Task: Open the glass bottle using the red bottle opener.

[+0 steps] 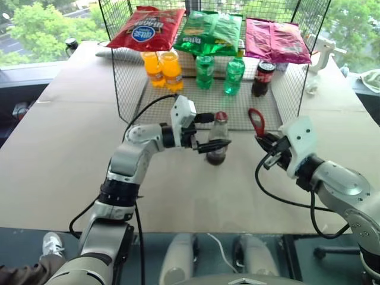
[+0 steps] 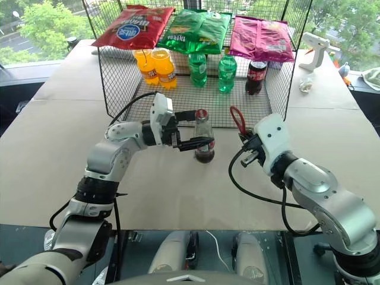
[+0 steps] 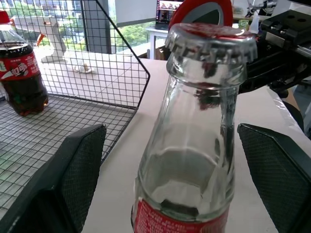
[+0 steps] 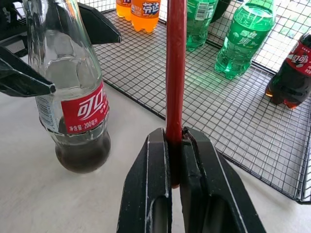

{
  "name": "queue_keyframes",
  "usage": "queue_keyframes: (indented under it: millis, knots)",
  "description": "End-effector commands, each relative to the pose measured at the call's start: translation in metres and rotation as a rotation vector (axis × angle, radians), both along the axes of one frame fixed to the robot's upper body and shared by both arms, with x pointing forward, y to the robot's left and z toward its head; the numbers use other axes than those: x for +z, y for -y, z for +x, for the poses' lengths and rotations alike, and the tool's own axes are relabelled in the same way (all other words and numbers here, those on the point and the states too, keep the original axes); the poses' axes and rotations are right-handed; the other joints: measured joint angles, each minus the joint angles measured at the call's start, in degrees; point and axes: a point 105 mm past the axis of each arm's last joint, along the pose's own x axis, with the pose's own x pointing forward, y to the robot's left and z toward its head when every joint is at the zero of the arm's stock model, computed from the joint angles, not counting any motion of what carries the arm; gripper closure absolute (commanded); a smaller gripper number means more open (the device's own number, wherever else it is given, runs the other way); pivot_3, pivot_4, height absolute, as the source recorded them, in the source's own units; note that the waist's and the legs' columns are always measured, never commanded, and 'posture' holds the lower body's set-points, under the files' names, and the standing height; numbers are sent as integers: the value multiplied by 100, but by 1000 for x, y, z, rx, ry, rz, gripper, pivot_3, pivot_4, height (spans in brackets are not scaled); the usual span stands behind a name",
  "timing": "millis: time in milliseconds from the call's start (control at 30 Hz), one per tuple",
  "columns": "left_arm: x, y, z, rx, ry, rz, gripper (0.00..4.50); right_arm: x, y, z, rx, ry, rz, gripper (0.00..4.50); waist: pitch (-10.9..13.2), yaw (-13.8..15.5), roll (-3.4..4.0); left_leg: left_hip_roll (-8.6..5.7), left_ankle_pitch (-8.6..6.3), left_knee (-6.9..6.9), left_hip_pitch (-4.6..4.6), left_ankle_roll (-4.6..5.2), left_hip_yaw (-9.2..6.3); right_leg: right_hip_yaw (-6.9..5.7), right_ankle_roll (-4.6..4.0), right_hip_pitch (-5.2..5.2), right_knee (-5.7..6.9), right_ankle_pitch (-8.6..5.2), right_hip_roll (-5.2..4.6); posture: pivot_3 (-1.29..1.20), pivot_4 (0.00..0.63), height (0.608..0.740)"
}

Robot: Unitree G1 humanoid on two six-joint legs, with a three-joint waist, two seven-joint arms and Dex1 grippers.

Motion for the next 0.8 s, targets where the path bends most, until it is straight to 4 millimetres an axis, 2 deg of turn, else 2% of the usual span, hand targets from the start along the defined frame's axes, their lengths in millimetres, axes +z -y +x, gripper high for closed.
queue_keyframes:
  millis: [33, 67, 100, 167, 233, 300, 400, 567, 800]
  knots:
    - [17, 5, -4, -17, 59, -32, 524, 15, -2, -3, 9, 70, -2, 4500, 0, -1, 0, 0, 0, 0, 0, 0, 0, 0, 0, 0, 0, 0, 0, 0, 150, 740]
    - [17, 5, -4, -19, 59, -33, 548, 15, -3, -3, 10, 73, -4, 4500, 0, -2, 0, 0, 0, 0, 0, 0, 0, 0, 0, 0, 0, 0, 0, 0, 150, 740]
    - [17, 5, -5, -20, 58, -34, 759, 16, -3, -3, 11, 77, -7, 4500, 0, -4, 0, 0, 0, 0, 0, 0, 0, 0, 0, 0, 0, 0, 0, 0, 150, 740]
    - [17, 5, -6, -24, 58, -33, 1791, 17, -4, -2, 13, 86, -13, 4500, 0, -5, 0, 0, 0, 0, 1, 0, 0, 0, 0, 0, 1, 0, 0, 0, 150, 740]
    - [17, 5, -6, -26, 58, -33, 2553, 18, -6, -2, 20, 98, -25, 4500, 0, -4, 0, 0, 0, 0, 1, -1, 0, 0, 0, 0, 1, 0, 0, 0, 150, 740]
    - [17, 5, -7, -28, 59, -32, 2939, 19, -10, -2, 35, 116, -53, 4500, -1, -3, 2, 0, 0, 0, 12, 0, -1, 0, 0, 11, 0, 0, 0, 0, 150, 740]
    - [17, 5, -9, -32, 60, -27, 3201, 20, -17, -1, 55, 147, -99, 4500, -2, -5, 2, 0, 0, 1, 16, 0, -2, -1, 0, 17, -1, -1, 0, 0, 150, 740]
    - [16, 5, -11, -43, 60, -17, 3230, 19, -24, 7, 62, 232, -218, 4500, -2, -1, 2, 1, 0, 4, 17, 0, -2, -1, 0, 16, 0, -1, 0, 0, 150, 740]
    - [10, 3, -15, -49, 53, 8, 3230, 23, -26, 12, 45, 294, -238, 4500, -2, -1, 2, 0, 1, 4, 16, -2, -2, -2, 1, 17, 0, -1, 0, 0, 150, 740]
